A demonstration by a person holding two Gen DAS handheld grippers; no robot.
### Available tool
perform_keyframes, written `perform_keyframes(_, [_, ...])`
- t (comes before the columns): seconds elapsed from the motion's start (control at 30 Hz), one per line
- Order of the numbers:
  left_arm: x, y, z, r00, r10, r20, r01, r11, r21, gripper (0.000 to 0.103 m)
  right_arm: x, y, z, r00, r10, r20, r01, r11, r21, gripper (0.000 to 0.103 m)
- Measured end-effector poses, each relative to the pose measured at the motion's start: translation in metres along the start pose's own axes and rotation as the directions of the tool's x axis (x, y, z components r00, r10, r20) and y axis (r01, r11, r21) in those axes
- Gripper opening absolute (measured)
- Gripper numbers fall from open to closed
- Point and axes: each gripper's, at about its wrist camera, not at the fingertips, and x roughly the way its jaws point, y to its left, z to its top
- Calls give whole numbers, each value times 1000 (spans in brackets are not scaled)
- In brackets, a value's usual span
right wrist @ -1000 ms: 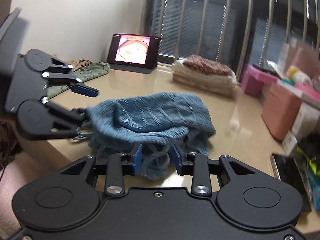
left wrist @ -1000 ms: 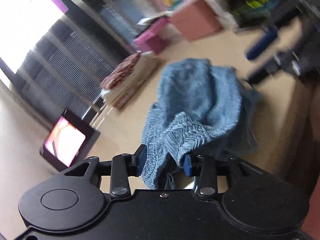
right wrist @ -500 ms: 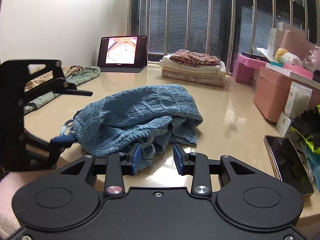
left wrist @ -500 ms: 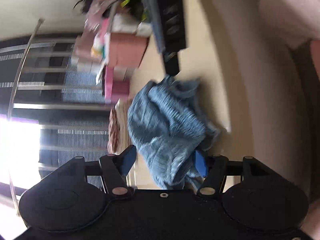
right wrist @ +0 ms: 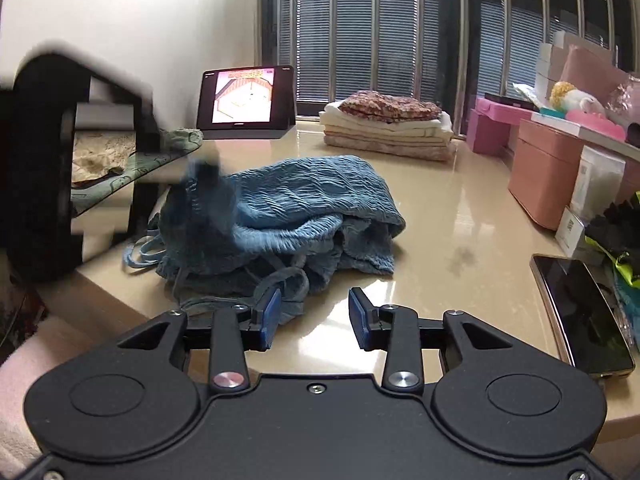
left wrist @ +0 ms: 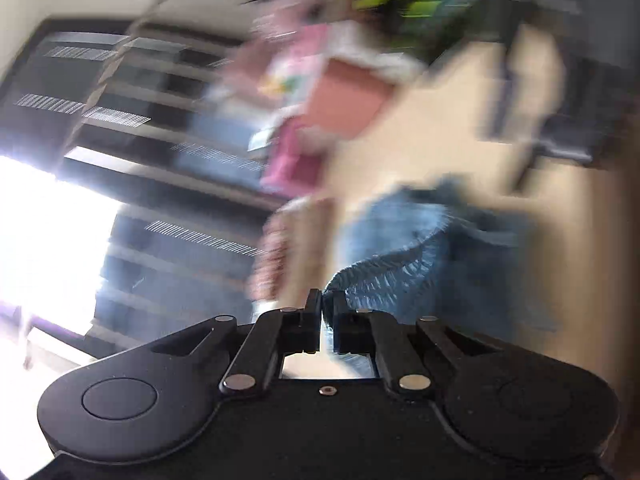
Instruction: Fold clothes
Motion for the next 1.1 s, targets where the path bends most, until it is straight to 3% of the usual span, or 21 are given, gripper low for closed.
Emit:
perform_keyframes(0.1, [12,32,4,992,124,0,-124,991,-48,5,0,-5,2,1000,14,10,-14,999,46,39])
perform_keyframes(0.23, [22,72,17,961,276,31,-274,960,-65,5,2,-18,4,999,33,30,-37,988,149,39])
perform_keyframes(0.37, [25,102,33,926,375,41,-372,926,-65,4,9,-37,10,995,70,68,-87,946,311,39])
perform_keyframes(0.47, [24,122,40,889,455,44,-453,890,-53,1,16,-36,16,995,71,74,-91,943,319,41])
perform_keyframes(0.53, [18,139,43,894,446,28,-442,892,-97,1,19,-30,21,992,96,86,-117,947,300,42])
perform_keyframes(0.63, [20,150,44,923,386,-5,-384,918,-100,1,26,-14,28,983,142,113,-166,953,255,42])
perform_keyframes(0.7, [21,147,37,954,299,-40,-301,946,-122,1,33,-6,30,983,152,108,-173,957,232,42])
perform_keyframes(0.77, [24,139,24,987,145,-64,-154,973,-174,3,37,-6,28,984,151,99,-171,954,248,42])
perform_keyframes(0.8, [26,132,17,996,55,-75,-69,977,-202,4,37,-8,26,983,155,97,-175,950,258,42])
perform_keyframes(0.87, [30,111,3,992,-98,-85,79,976,-205,20,36,-12,21,986,141,85,-159,952,261,43])
perform_keyframes(0.9, [30,97,-2,985,-156,-73,142,975,-171,29,34,-13,18,989,125,74,-140,956,258,43])
perform_keyframes(0.93, [30,81,-6,978,-198,-67,189,974,-123,44,33,-13,16,992,113,63,-126,957,261,45])
perform_keyframes(0.97, [30,67,-7,972,-228,-60,224,972,-72,50,31,-15,14,993,104,52,-114,957,267,46])
perform_keyframes(1.1, [30,21,1,949,-312,-41,315,944,100,50,29,-19,7,996,85,33,-91,953,288,46])
